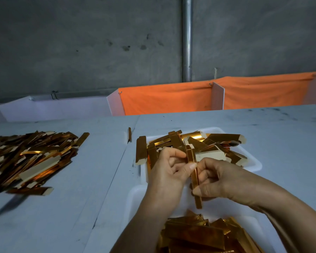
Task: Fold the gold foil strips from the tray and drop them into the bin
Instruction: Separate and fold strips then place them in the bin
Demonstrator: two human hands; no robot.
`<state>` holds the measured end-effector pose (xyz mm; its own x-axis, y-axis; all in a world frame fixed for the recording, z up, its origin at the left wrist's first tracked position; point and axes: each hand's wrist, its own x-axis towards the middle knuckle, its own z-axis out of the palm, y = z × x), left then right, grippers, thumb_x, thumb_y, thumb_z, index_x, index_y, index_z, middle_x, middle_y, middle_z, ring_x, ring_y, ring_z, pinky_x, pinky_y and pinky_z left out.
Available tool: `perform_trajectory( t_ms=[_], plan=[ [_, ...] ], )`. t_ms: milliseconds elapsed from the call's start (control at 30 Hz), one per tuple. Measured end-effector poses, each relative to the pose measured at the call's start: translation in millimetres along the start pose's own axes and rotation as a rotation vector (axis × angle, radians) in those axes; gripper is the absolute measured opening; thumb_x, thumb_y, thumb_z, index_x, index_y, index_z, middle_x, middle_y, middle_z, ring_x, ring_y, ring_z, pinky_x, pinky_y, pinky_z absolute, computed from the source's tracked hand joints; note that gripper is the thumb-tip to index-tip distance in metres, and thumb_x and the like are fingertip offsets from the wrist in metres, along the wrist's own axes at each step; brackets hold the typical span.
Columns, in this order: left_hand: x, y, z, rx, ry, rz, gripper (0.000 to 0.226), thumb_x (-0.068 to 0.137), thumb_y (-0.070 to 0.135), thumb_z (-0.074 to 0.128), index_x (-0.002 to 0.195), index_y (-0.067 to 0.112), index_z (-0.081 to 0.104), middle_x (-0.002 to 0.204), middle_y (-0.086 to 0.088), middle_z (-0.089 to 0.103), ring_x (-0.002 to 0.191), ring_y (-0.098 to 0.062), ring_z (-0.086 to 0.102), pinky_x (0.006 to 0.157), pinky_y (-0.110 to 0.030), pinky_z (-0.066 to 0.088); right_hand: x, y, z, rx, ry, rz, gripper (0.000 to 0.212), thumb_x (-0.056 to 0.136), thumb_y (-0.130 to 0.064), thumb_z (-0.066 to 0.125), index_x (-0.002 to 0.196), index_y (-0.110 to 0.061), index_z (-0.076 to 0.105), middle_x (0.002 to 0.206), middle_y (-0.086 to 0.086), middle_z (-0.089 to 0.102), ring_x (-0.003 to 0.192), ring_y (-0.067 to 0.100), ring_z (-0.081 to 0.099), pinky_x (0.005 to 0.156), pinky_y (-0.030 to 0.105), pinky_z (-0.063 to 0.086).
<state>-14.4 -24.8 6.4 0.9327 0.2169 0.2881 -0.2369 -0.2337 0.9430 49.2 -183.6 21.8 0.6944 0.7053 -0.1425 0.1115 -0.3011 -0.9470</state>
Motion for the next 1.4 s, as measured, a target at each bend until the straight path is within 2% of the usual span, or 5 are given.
perform_trajectory(
  t_ms=[333,833,1033,1200,1400],
  plan=[
    [-2.2,-1.8,8.2,0.079,-0.062,-0.064,0.019,0.097,0.019,0.050,0.100,0.037,0.052,0.094,0.011,0.066,0.085,0.004,0.064,0.067,-0.015,0.049,-3.8,-10.6,0.8,0.242,0.184,-0.029,0.050,0.076,-0.053,0.059,0.098,-0.008,0.066,0.073,0.000,0.061,0.059,0.008,0.053,0.051,0.019,0.045],
    [-5.0,2.8,7.6,0.469,-0.202,0.098,0.049,0.091,0.036,0.057,0.137,0.036,0.040,0.126,0.017,0.051,0.119,-0.004,0.047,0.100,-0.027,0.044,-5.2,-13.6,-7.9,0.478,0.259,0.053,0.017,0.095,-0.006,0.052,0.079,-0.005,0.060,0.060,0.012,0.062,0.050,0.014,0.064,0.044,0.020,0.053],
    [-4.6,1.7,7.2,0.518,-0.081,0.121,0.042,0.093,0.031,0.057,0.132,0.040,0.045,0.120,0.021,0.053,0.110,0.002,0.047,0.080,-0.002,0.035,-8.1,-14.6,-4.6,0.178,0.408,-0.073,0.005,0.090,-0.011,0.060,0.095,-0.012,0.061,0.077,0.009,0.065,0.067,0.014,0.068,0.060,0.024,0.057],
    [-5.9,2.6,9.8,0.586,-0.094,0.157,0.047,0.094,0.032,0.054,0.139,0.038,0.039,0.131,0.018,0.048,0.113,0.005,0.040,0.091,-0.005,0.032,-11.2,-20.7,1.0,-0.060,0.503,-0.173,0.010,0.080,-0.023,0.073,0.080,-0.017,0.065,0.094,0.000,0.067,0.090,0.017,0.068,0.087,0.039,0.055],
    [-7.5,4.6,11.5,0.624,-0.080,0.191,0.045,0.095,0.030,0.053,0.138,0.036,0.042,0.131,0.017,0.051,0.116,0.005,0.042,0.096,-0.011,0.033,-9.5,-18.4,2.0,-0.382,0.520,-0.178,0.013,0.080,-0.039,0.069,0.078,-0.027,0.070,0.108,-0.023,0.053,0.101,-0.004,0.049,0.078,0.016,0.036]
  ],
)
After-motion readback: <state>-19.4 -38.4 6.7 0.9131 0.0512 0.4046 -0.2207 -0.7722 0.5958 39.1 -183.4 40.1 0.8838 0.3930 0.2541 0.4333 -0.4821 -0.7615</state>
